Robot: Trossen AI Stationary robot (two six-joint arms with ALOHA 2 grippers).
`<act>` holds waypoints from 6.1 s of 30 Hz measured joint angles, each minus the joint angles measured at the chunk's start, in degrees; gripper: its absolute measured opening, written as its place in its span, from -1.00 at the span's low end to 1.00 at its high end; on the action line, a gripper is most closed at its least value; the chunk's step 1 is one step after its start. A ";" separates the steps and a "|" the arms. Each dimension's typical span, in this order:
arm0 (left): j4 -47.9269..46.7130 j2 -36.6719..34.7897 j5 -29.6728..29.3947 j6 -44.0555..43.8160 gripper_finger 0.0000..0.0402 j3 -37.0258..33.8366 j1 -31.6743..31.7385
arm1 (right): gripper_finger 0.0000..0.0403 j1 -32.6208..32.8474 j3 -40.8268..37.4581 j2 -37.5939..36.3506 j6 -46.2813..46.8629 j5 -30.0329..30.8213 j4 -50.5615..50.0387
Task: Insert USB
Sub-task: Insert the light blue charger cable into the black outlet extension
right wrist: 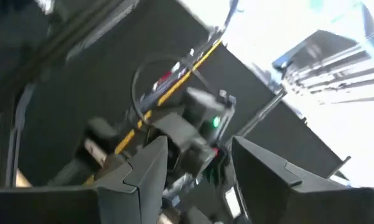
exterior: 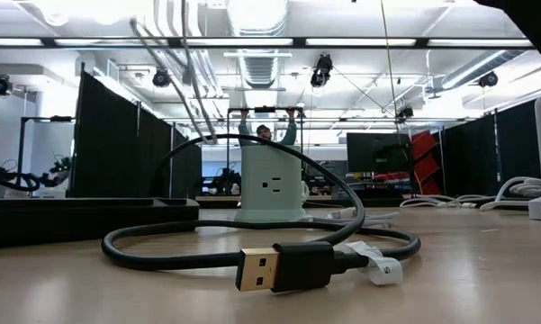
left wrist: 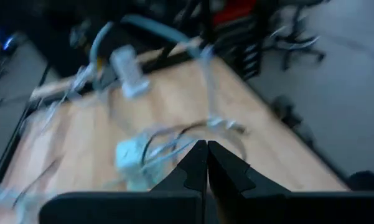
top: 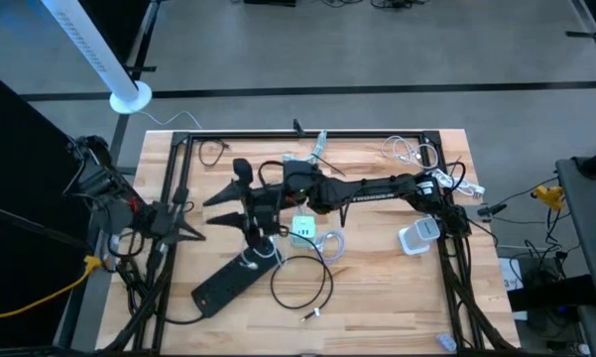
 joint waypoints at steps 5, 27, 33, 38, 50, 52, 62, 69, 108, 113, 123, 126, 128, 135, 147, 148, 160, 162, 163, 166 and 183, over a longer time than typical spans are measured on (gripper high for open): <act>8.67 0.00 0.97 6.74 -1.00 0.00 0.00 | -0.21 -1.42 0.00 -0.04 8.79 0.28 3.64; 22.72 13.43 -6.15 -4.26 0.15 -0.35 11.31 | -0.23 -2.10 0.00 -0.04 10.58 8.25 -2.33; 23.30 16.02 -6.03 -8.16 -0.05 -0.35 15.55 | -0.19 -2.21 0.02 -0.04 10.74 10.68 -5.22; 22.93 15.74 -5.20 -7.93 -0.62 0.22 16.22 | -0.19 -2.21 0.08 -0.05 11.84 10.86 -4.84; 18.16 6.91 -6.59 -7.88 -1.00 1.60 16.19 | -0.22 -1.56 0.00 0.01 13.15 10.44 -6.81; 17.59 6.22 -7.19 -7.70 -1.00 1.60 16.34 | -0.21 -1.60 0.02 0.00 13.16 10.73 -6.70; 16.53 9.58 -7.43 -8.46 -1.00 -0.76 16.99 | -0.24 -1.12 0.00 0.00 17.64 10.20 0.19; 16.89 11.08 -5.30 -8.34 -1.00 -0.76 17.26 | -0.20 -1.20 0.00 0.00 19.40 10.60 0.65; 11.52 3.15 -35.94 -43.38 -1.00 -0.79 23.50 | -0.20 -5.89 -2.84 -11.67 41.66 6.23 -49.86; 18.50 7.46 -39.96 -44.25 -1.00 -0.81 23.55 | -0.24 -5.29 -7.20 -11.67 40.72 10.17 -45.00; 31.45 14.41 -40.11 -41.83 -1.00 -0.85 23.65 | -0.05 -3.81 -11.93 -11.65 46.63 10.48 -36.88; 32.65 15.71 -40.10 -41.95 -1.00 -0.85 23.65 | -0.02 -2.52 -12.13 -11.65 46.28 10.16 -35.85; 33.57 16.48 -39.98 -42.04 -1.00 -0.85 23.65 | 0.00 -1.93 -12.13 -11.35 46.24 10.21 -35.38; 35.17 17.19 -33.56 -38.66 -1.00 -0.85 23.63 | -0.03 -0.96 -12.24 -10.32 44.39 6.54 -36.39; 56.93 16.39 -1.09 -9.33 -1.00 -0.85 23.54 | -0.03 -0.39 -12.24 -11.22 38.79 -4.94 -31.82; 57.01 16.39 1.30 -8.91 -1.00 -0.85 23.54 | -0.03 -0.17 -12.22 -11.23 38.79 -4.97 -30.45; 62.29 16.72 24.32 -10.07 -1.00 -0.85 23.58 | -0.03 1.00 -8.69 -11.13 41.66 -4.94 -25.55; 63.14 16.77 26.37 -10.64 -1.00 -0.85 23.58 | -0.03 1.20 -7.94 -11.12 41.02 -4.97 -25.46; 63.64 16.90 26.54 -10.75 -1.00 -0.85 23.58 | -0.03 1.22 -7.62 -10.97 40.70 -4.96 -25.44; 64.54 17.24 25.18 -10.75 -1.00 -0.85 23.65 | -0.03 1.65 -7.48 -10.48 41.10 -4.12 -25.61; 64.83 17.39 19.26 -10.95 -1.00 -0.85 23.84 | -0.06 6.50 -7.52 -10.07 33.74 21.77 -28.23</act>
